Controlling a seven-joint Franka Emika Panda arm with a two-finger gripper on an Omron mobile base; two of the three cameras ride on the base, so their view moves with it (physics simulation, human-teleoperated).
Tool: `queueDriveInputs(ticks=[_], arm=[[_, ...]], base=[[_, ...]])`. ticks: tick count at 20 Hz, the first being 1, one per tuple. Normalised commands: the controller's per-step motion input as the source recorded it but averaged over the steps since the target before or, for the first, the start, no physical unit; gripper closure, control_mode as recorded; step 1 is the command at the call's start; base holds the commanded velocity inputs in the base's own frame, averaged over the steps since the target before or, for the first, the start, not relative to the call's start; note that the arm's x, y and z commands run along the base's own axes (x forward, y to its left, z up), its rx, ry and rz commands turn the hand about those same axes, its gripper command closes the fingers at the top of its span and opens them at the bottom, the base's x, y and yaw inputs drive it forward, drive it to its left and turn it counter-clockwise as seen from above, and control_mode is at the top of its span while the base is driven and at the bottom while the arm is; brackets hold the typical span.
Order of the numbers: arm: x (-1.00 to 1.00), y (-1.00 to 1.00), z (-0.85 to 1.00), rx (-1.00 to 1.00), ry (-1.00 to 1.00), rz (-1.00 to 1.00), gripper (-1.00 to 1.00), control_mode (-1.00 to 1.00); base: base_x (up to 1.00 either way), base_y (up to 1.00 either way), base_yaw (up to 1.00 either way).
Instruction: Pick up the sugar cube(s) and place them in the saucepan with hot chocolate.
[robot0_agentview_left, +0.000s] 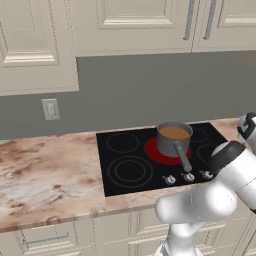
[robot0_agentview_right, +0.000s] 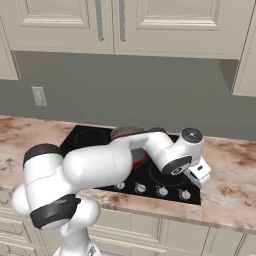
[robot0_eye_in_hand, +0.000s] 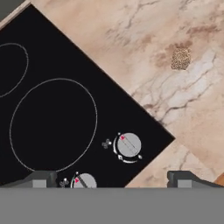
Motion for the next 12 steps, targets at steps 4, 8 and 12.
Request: queueDriveInputs(ticks=[4, 8, 12], arm=[[0.07, -0.39, -0.09, -0.16, 0.01, -0.10, -1.00, -1.00], [0.42, -0.10, 0.00, -0.13, 0.01, 0.00, -1.00, -1.00], [0.31, 0.00, -0.02, 0.00, -0.01, 0.03, -1.00, -1.00]], base=[[0.00, 0.00, 0.00], [0.00, 0.00, 0.00], [0.00, 0.00, 0.00]])
